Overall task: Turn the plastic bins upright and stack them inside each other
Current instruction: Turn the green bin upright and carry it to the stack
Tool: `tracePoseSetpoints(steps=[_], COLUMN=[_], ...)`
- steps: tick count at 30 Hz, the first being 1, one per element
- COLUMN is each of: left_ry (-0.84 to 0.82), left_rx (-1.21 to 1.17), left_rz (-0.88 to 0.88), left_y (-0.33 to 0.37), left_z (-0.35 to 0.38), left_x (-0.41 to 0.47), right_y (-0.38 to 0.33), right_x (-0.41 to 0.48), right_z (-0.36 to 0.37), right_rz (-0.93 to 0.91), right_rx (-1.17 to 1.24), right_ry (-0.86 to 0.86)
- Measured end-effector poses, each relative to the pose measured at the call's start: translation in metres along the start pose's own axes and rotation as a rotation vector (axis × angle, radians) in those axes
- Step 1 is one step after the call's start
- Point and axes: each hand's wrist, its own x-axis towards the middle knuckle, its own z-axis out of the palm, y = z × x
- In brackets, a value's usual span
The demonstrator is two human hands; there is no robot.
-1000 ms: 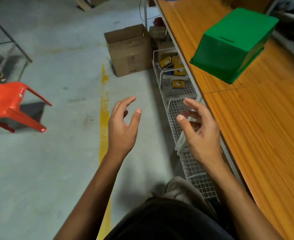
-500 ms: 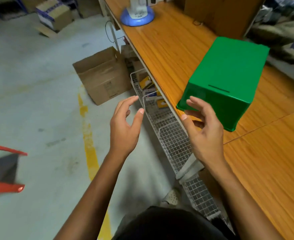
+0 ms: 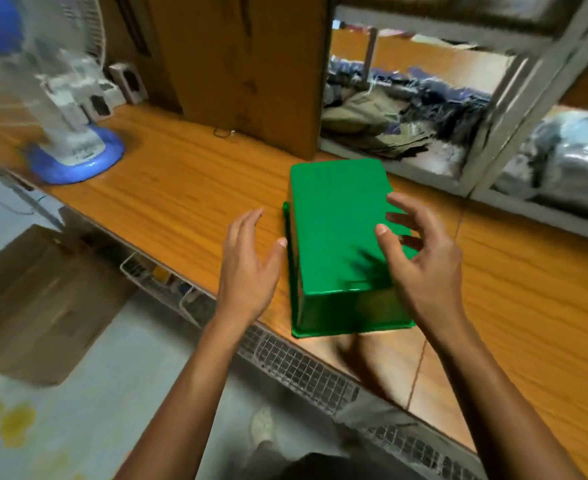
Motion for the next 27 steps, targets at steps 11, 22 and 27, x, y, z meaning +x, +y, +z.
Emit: tracePoseSetpoints(steps=[11, 22, 27], left_ry=[-0.223, -0.326, -0.437], left_rx=[-0.666, -0.87, -0.912], left_rz=[-0.48, -0.646, -0.634], left_y=[-0.018, -0.008, 0.0], left_z=[0.071, 0.091, 0.083], left_x=[0.085, 0.093, 0.105], right_y=[0.033, 0.035, 0.003], right_x=[0.058, 0.055, 0.059], right_z=[0.007, 0.02, 0.01], right_rz=[0.473, 0.782, 0.7], right_rx=[-0.706, -0.331, -0.464], right_ry=[-0.147, -0.275, -0.215])
